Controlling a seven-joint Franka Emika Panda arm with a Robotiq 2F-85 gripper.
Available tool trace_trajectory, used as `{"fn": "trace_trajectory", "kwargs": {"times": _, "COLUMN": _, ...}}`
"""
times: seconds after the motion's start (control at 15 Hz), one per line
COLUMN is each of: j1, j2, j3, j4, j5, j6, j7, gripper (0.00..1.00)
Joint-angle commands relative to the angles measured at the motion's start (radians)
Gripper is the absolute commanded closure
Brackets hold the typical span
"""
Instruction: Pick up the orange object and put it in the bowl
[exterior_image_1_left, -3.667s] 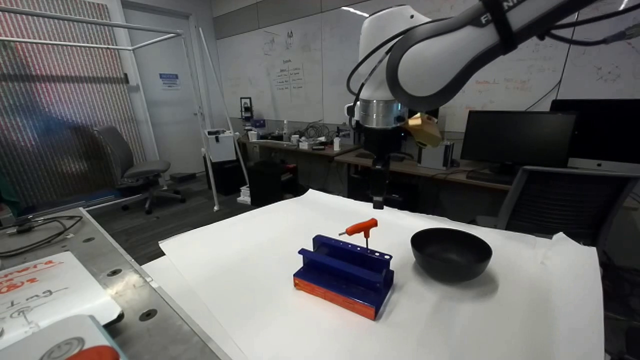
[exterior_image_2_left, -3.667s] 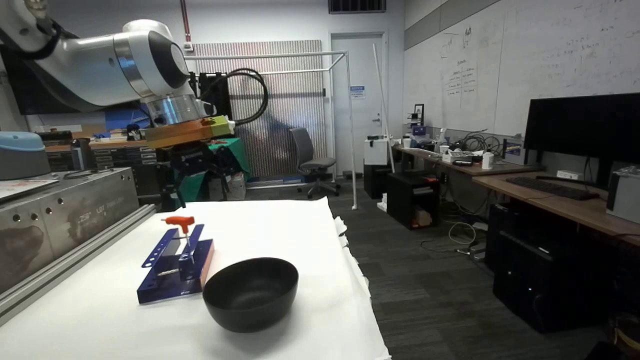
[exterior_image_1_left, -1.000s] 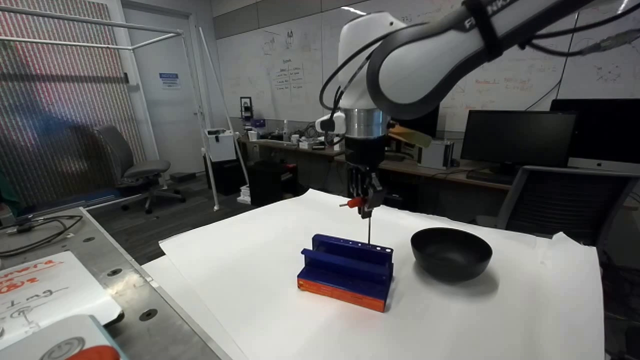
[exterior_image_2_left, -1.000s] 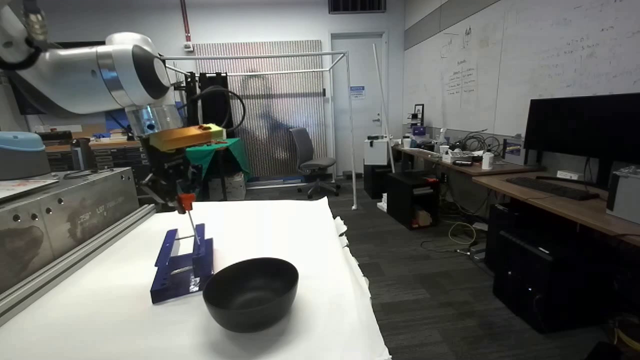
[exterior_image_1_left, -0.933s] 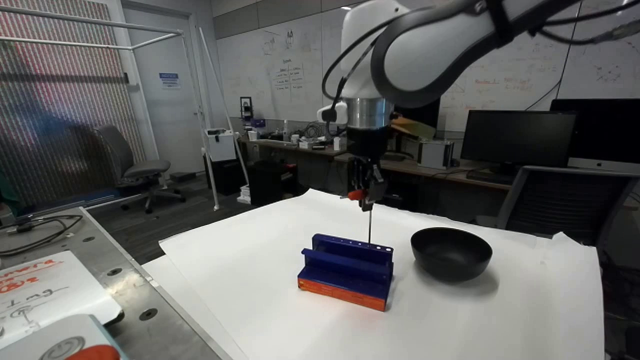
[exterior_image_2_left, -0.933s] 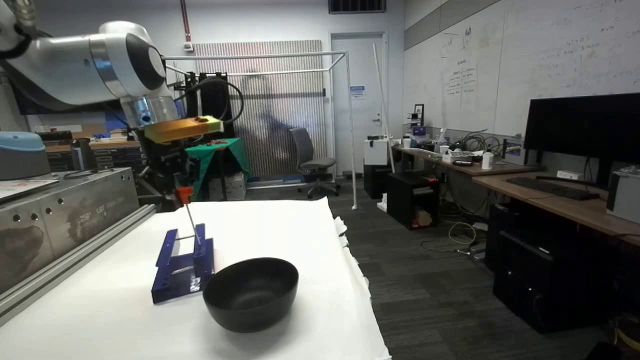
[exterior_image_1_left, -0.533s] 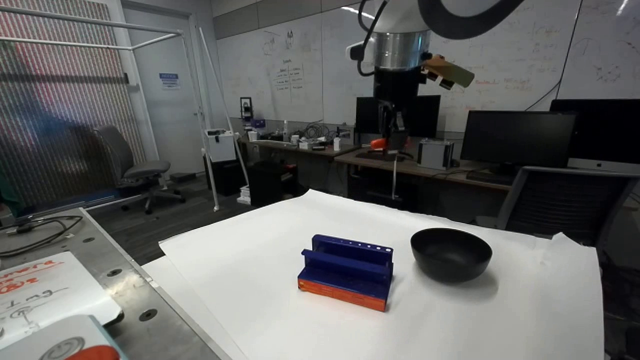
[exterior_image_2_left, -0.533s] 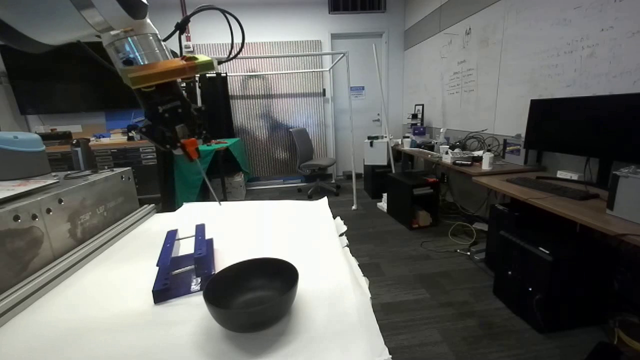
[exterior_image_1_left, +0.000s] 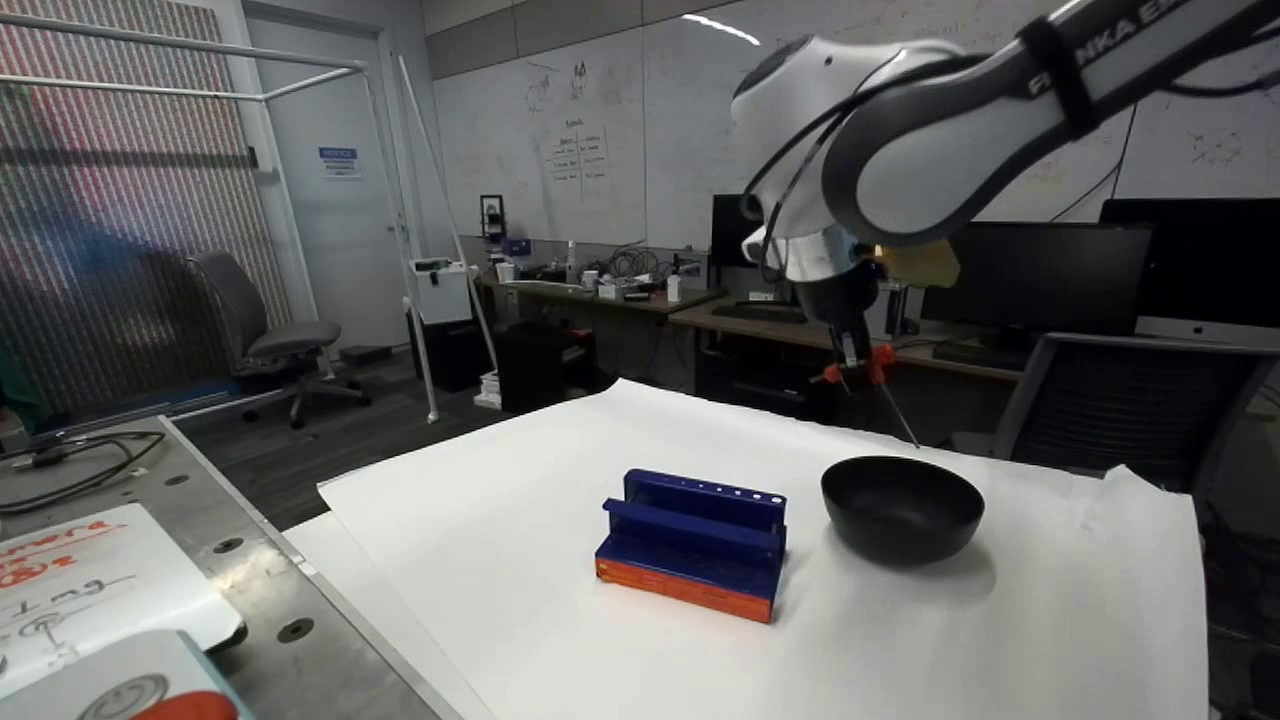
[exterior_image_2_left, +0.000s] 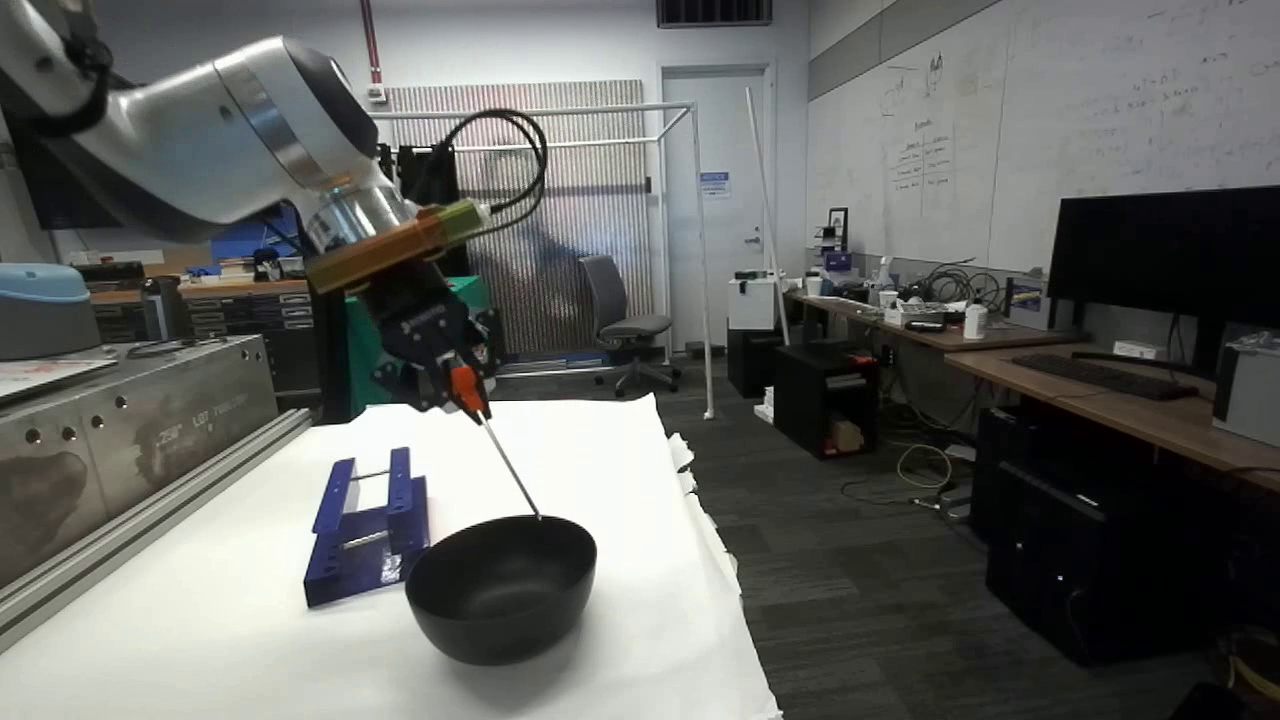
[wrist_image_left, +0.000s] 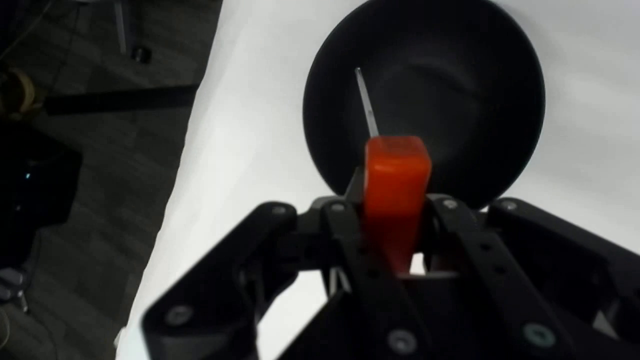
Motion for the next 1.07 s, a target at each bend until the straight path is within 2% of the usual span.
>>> {"fn": "trace_trajectory", "kwargs": {"times": 0.0, "j1": 0.013, "j2": 0.125, "j3": -0.004, "j4": 0.086, "j5": 0.042, "j6": -0.129, "j7": 0.052, "gripper": 0.9}}
{"fn": "trace_trajectory", "kwargs": {"times": 0.33, "j1": 0.005, "j2": 0.234, "j3": -0.001, "j4": 0.147, "j5": 0.119, "j6": -0.163, "j7": 0.035, "gripper": 0.87}}
{"fn": "trace_trajectory", "kwargs": {"times": 0.4, "j1": 0.003, "j2": 0.246, "j3": -0.001, "j4": 0.159, "j5": 0.134, "j6": -0.165, "j7": 0.028, "gripper": 0.62}}
{"fn": "trace_trajectory", "kwargs": {"times": 0.53, "j1": 0.003, "j2": 0.261, "j3": -0.001, "j4": 0.177, "j5": 0.152, "j6": -0.167, "j7": 0.028, "gripper": 0.6}}
{"fn": "trace_trajectory", "kwargs": {"times": 0.73, "j1": -0.005, "j2": 0.245, "j3": -0.001, "j4": 0.184, "j5": 0.176, "j6": -0.161, "j7": 0.022, "gripper": 0.35}}
{"fn": "trace_trajectory", "kwargs": {"times": 1.0, "j1": -0.043, "j2": 0.149, "j3": 0.002, "j4": 0.155, "j5": 0.249, "j6": -0.123, "j7": -0.003, "gripper": 0.07}}
